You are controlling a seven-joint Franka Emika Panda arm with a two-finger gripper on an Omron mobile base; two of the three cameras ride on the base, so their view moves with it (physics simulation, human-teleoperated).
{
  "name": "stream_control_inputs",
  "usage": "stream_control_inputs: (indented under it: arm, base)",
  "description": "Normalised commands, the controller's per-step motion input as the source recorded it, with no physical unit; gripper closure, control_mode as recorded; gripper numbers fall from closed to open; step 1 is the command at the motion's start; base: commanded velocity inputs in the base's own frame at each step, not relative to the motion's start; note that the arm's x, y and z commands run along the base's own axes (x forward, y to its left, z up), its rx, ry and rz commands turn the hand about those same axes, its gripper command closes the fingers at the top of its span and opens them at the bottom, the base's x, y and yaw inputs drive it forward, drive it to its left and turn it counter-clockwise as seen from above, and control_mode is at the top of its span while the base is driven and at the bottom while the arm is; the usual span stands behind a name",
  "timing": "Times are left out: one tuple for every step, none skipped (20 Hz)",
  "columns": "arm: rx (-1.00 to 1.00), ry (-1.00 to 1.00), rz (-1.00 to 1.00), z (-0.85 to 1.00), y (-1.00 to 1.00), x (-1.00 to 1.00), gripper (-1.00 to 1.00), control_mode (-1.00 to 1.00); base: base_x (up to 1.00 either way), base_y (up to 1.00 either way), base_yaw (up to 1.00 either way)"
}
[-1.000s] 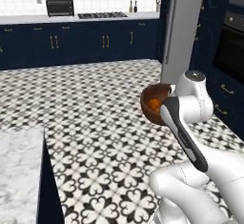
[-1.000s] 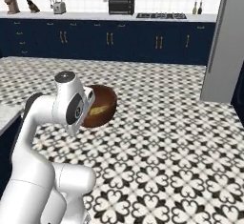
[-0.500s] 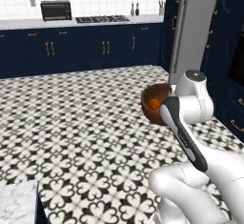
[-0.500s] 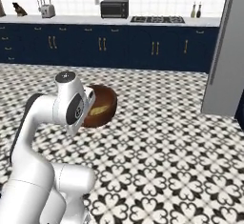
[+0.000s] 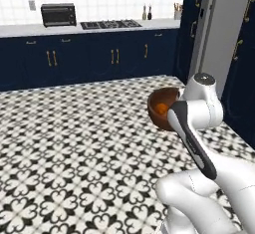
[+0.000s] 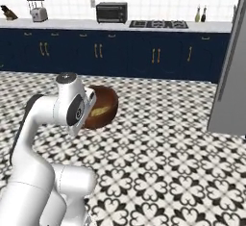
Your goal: Pick the chicken drumstick and potato from their plates and place them in the bowl. Then put the bowl in the fridge.
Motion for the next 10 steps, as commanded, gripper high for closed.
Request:
stream_control_inputs:
  arm:
    - [0.00,0.00,0.00,0.00,0.00,0.00,1.00,1.00]
    - [0.00,0.00,0.00,0.00,0.00,0.00,1.00,1.00]
    - [0.00,0.00,0.00,0.00,0.00,0.00,1.00,1.00]
    - [0.00,0.00,0.00,0.00,0.00,0.00,1.00,1.00]
    - [0.00,0.00,0.00,0.00,0.00,0.00,1.00,1.00]
    - [0.00,0.00,0.00,0.00,0.00,0.00,1.00,1.00]
    - [0.00,0.00,0.00,0.00,0.00,0.00,1.00,1.00]
    - [0.00,0.00,0.00,0.00,0.00,0.00,1.00,1.00]
    - [0.00,0.00,0.00,0.00,0.00,0.00,1.00,1.00]
    - [0.00,0.00,0.00,0.00,0.00,0.00,1.00,1.00]
  base:
    - [1.00,-0.19,0.00]
    - [1.00,-0.16,0.00]
    - [1.00,-0.16,0.00]
    - [1.00,-0.16,0.00]
    - [1.00,-0.14,0.00]
    - [1.00,-0.14,0.00]
    - [1.00,-0.11,0.00]
    - [1.00,-0.10,0.00]
    - [1.00,-0.08,0.00]
    - [1.00,0.00,-0.08]
